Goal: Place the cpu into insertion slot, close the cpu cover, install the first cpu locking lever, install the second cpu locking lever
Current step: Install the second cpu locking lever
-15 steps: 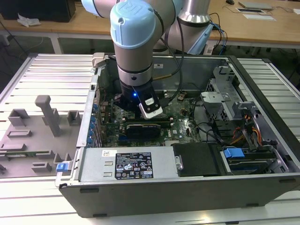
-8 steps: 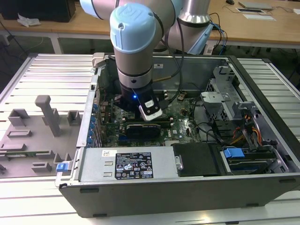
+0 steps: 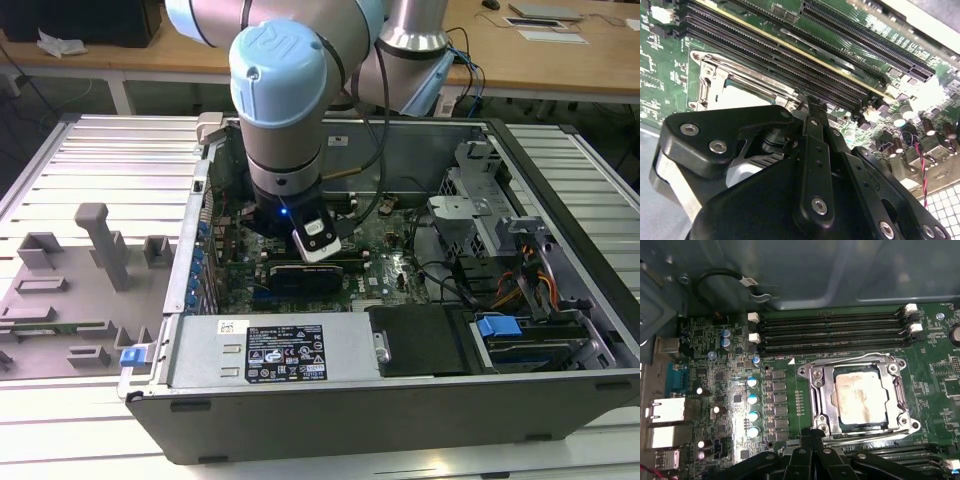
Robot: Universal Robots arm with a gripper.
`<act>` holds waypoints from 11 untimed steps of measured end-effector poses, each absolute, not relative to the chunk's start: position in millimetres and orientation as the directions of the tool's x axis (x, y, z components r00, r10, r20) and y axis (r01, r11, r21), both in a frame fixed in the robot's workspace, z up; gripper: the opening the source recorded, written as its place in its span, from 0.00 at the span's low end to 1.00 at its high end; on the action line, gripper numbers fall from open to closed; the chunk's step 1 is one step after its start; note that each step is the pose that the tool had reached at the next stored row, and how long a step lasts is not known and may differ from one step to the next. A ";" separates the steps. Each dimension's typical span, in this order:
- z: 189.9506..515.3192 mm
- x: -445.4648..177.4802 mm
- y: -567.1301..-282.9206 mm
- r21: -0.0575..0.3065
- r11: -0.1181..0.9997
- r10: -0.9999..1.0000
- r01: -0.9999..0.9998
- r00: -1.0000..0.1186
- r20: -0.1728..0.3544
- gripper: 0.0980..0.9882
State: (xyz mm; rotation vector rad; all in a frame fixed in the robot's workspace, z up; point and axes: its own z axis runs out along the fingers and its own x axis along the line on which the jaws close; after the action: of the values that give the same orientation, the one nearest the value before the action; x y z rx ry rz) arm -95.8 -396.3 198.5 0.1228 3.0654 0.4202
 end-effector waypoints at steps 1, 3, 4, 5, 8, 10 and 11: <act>197.8 -96.0 -396.3 0.275 0.959 0.085 0.072 -0.996 -0.033 0.01; 196.8 -96.2 -396.3 0.283 0.956 0.085 0.072 -0.996 -0.033 0.01; 195.8 -96.3 -396.3 0.286 0.956 0.085 0.072 -0.996 -0.033 0.01; 195.2 -96.6 -396.4 0.288 0.955 0.085 0.072 -0.996 -0.032 0.01; 195.2 -96.7 -396.4 0.288 0.955 0.085 0.072 -0.996 -0.032 0.01; 195.7 -96.7 -396.5 0.288 0.955 0.085 0.072 -0.996 -0.032 0.01; 197.1 -96.7 -396.5 0.288 0.955 0.085 0.072 -0.996 -0.032 0.01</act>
State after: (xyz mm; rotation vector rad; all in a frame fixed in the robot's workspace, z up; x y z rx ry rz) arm -96.7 -396.5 197.1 0.1235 3.0620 0.4490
